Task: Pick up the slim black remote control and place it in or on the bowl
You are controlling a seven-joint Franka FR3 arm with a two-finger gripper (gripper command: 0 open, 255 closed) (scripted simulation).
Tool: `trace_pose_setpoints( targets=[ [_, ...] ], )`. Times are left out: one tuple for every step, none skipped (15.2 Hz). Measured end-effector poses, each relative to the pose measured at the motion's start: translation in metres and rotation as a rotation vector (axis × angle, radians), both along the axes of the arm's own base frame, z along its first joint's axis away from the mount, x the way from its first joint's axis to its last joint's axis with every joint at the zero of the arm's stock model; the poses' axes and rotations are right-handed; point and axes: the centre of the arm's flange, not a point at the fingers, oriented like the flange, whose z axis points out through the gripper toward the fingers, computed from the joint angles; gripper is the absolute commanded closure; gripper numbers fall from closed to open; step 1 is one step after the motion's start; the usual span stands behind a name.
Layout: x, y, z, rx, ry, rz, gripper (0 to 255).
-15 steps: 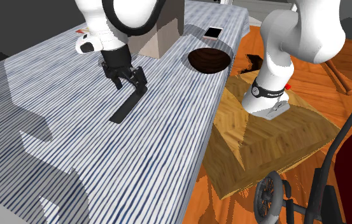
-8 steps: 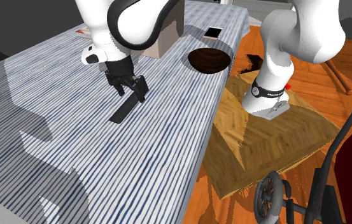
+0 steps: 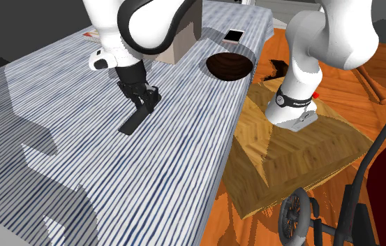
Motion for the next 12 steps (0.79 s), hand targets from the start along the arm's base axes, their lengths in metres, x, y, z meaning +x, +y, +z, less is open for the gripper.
trace_pose_setpoints(
  targets=[
    [0.000,0.000,0.000,0.000,0.000,0.000,255],
    [0.000,0.000,0.000,0.000,0.001,0.000,255],
    [0.000,0.000,0.000,0.000,0.001,0.000,255],
    [0.000,0.000,0.000,0.000,0.001,0.000,255],
    [0.000,0.000,0.000,0.000,0.001,0.001,255],
    [0.000,0.000,0.000,0.000,0.001,0.001,255],
    [0.000,0.000,0.000,0.000,0.001,0.001,255],
    [0.000,0.000,0.000,0.000,0.001,0.001,255],
    [0.000,0.001,0.002,0.001,0.002,0.001,255],
    [-0.001,0.001,0.005,0.001,0.003,0.001,255],
    [0.000,0.001,0.009,0.001,0.004,0.001,255],
    [0.000,0.001,0.014,0.001,0.004,0.002,255]
  ],
)
